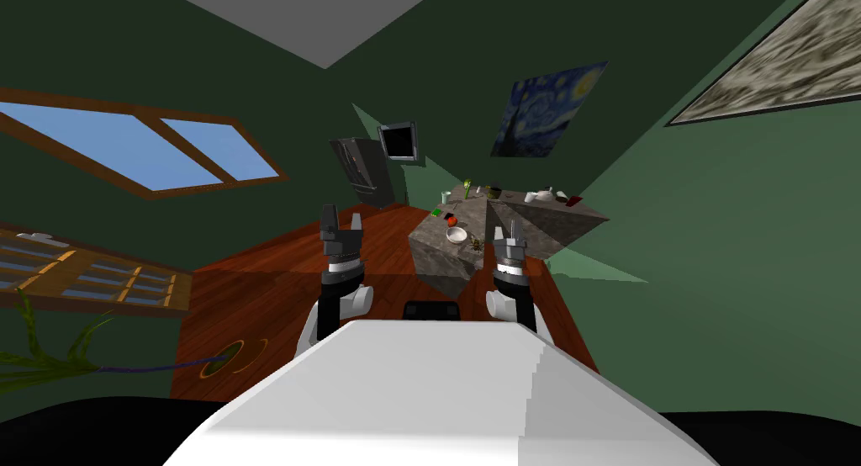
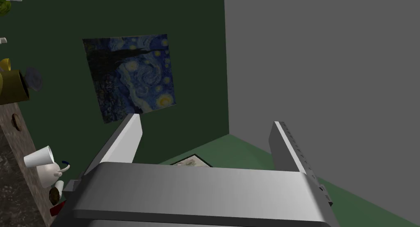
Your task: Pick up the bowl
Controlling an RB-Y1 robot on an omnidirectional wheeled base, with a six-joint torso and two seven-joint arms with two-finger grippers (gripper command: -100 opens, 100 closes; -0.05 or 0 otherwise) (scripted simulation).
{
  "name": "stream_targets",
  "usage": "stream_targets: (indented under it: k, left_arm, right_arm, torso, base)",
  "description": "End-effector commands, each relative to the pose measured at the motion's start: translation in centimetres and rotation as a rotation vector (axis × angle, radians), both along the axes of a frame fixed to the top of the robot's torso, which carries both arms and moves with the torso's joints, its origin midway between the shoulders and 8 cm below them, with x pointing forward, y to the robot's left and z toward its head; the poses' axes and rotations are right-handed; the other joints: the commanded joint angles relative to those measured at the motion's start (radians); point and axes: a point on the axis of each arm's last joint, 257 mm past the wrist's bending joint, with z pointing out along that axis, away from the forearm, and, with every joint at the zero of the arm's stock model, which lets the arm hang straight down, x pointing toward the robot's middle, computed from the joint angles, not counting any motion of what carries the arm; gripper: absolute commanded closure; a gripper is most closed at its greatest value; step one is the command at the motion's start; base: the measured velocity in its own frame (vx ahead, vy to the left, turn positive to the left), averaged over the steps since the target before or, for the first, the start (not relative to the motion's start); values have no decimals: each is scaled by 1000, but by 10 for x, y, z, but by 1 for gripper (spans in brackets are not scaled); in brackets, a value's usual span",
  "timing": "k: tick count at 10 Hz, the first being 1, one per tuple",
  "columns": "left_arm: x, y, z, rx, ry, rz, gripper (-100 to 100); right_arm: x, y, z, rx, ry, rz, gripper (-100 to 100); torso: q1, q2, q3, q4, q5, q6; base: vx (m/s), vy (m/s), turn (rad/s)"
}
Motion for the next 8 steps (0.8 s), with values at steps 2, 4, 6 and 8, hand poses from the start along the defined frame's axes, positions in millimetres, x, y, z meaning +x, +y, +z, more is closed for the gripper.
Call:
stream_targets:
  k: [2,4,6,8]
  left_arm:
    - [0,0,0,0,0,0,0]
    - [0,0,0,0,0,0,0]
    - [0,0,0,0,0,0,0]
    - [0,0,0,0,0,0,0]
  right_arm:
    - [2,1,-12,-77,37,17,-100]
    - [4,1,-19,-123,58,25,-100]
    - [6,-4,-36,-206,104,28,-100]
    - [7,-7,-46,-268,131,35,-100]
  torso:
    - [1,0,0,0,0,0]
    - [4,-2,-1,0,1,0]
    - [3,-1,-1,0,1,0]
    - [4,-2,-1,0,1,0]
  base:
    - [15,33,62]
    - [32,57,58]
    - [24,64,101]
    - [33,60,60]
